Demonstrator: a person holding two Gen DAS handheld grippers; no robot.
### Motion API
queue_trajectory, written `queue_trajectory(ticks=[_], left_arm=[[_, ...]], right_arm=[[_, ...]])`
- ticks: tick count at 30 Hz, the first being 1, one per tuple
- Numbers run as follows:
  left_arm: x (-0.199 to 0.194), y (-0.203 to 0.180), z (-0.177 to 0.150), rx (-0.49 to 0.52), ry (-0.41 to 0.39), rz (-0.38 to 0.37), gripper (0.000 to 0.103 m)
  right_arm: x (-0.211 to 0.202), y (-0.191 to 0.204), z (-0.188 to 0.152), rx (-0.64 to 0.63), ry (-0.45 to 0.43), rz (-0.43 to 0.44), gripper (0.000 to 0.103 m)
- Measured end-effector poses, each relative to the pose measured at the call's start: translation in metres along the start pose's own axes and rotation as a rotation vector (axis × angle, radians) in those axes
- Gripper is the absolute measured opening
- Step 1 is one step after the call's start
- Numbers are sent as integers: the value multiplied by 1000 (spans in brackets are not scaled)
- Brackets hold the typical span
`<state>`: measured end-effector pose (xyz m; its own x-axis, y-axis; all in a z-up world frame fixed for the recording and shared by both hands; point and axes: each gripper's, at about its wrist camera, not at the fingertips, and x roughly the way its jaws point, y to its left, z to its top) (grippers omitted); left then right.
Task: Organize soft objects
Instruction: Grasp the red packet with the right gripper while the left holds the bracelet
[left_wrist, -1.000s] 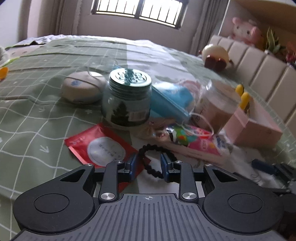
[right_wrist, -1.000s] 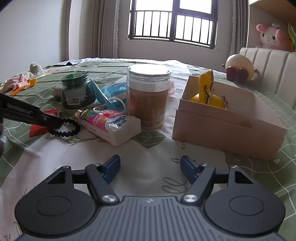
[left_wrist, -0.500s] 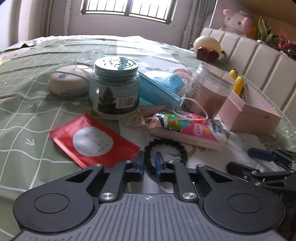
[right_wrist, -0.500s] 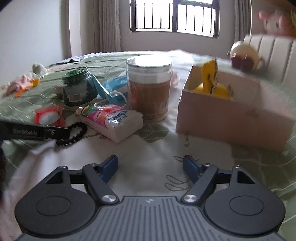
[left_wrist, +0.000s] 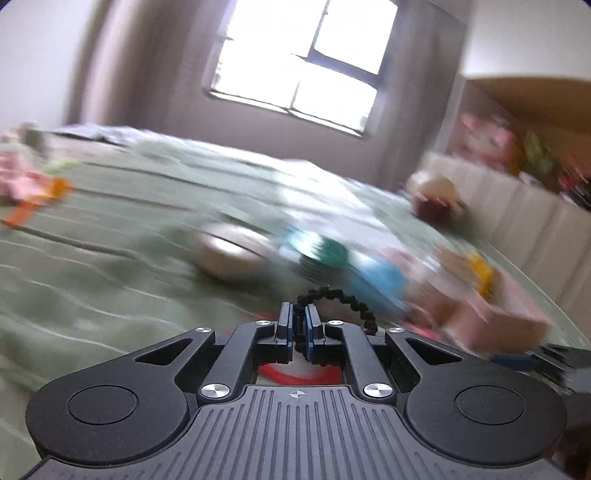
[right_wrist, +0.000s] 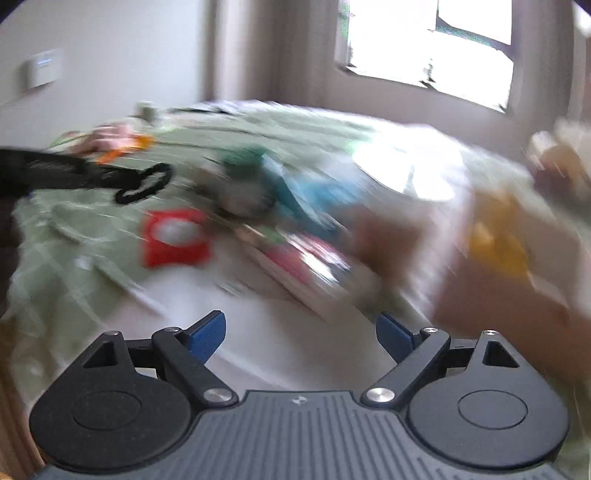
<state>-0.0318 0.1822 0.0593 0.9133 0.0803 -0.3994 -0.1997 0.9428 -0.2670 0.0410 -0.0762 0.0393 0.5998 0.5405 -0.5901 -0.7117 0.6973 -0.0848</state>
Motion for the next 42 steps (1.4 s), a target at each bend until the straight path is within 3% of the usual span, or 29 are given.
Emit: queue_trajectory(ticks=[3, 6, 9, 15, 18, 22, 25, 29, 35, 38, 42], left_arm=[[-18, 32, 3, -43, -34, 88, 9], [-28, 52, -4, -81, -39, 119, 9], [-35, 66, -14, -112, -35, 121, 9], [-39, 95, -24, -178, -38, 124, 9], [-39, 103, -28, -209, -39, 113, 9], [-29, 108, -23, -233, -35, 89, 9], [-22, 102, -4, -207, -52, 68, 9], [-5, 80, 54, -117, -112, 19, 9], [40, 0, 146, 45, -194, -93, 9], [69, -62, 162, 116, -169, -186, 9], [117, -148, 158, 170, -73, -334, 9]], right_arm=[[19, 29, 30, -57, 5, 124, 90], [52, 49, 54, -62, 35, 196, 90], [94, 65, 73, -80, 81, 206, 90], [144, 73, 79, -49, 193, 202, 89], [138, 72, 82, -38, 199, 221, 56], [117, 79, 89, -79, 171, 259, 48], [95, 76, 103, -82, 101, 263, 47], [58, 50, 137, -57, -41, 233, 47], [-5, -51, 171, 11, -217, -3, 47], [-29, -111, 162, 59, -224, -139, 47], [-52, -184, 133, 154, -194, -267, 47]])
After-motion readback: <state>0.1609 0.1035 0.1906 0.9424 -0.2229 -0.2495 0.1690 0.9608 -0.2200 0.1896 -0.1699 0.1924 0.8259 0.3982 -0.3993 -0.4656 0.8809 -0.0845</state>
